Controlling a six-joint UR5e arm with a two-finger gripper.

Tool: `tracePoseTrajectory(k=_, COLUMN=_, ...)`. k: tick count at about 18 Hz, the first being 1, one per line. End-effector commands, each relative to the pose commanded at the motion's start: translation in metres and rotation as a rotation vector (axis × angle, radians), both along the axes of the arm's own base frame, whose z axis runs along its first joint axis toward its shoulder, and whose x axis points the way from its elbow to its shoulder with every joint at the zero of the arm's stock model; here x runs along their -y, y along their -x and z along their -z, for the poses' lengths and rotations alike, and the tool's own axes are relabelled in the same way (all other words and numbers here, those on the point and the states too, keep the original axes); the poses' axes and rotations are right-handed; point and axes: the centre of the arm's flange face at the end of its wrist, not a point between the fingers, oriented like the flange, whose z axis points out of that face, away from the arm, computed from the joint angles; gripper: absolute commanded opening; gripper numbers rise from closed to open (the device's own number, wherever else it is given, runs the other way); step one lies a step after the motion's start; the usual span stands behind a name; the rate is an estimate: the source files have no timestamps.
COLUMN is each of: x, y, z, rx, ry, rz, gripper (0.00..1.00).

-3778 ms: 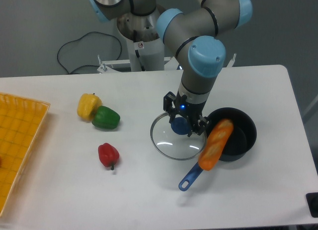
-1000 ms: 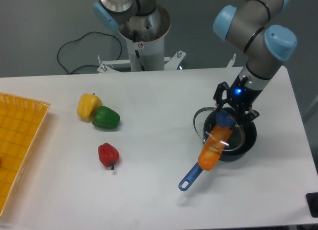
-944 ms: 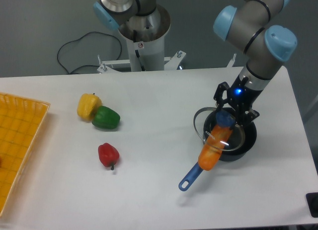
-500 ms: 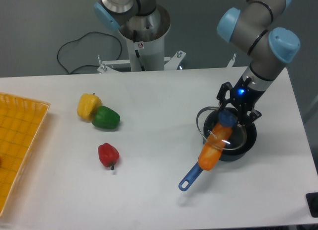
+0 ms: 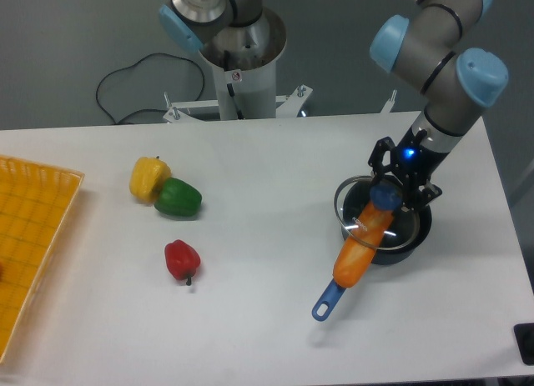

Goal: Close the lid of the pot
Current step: 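Press the lid down to seat it on the pot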

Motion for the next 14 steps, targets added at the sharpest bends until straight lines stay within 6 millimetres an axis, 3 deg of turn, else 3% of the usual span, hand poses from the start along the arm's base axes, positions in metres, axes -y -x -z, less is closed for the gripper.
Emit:
tracePoseTrajectory(k=10, x=-0.003, y=0.0007, z=0.0058, rx=0.003, ry=0.001, rz=0.005, gripper=0.38)
tracePoseTrajectory(k=12, x=-0.0022, y=0.0012, z=0.0058, rx=0.001, ry=0.0, rz=0.009, gripper=0.47)
tracePoseTrajectory(k=14, x=-0.0023, y=0.0018, z=0.0063, rx=-0.004, ry=-0.002, rz=0.015, gripper=0.79)
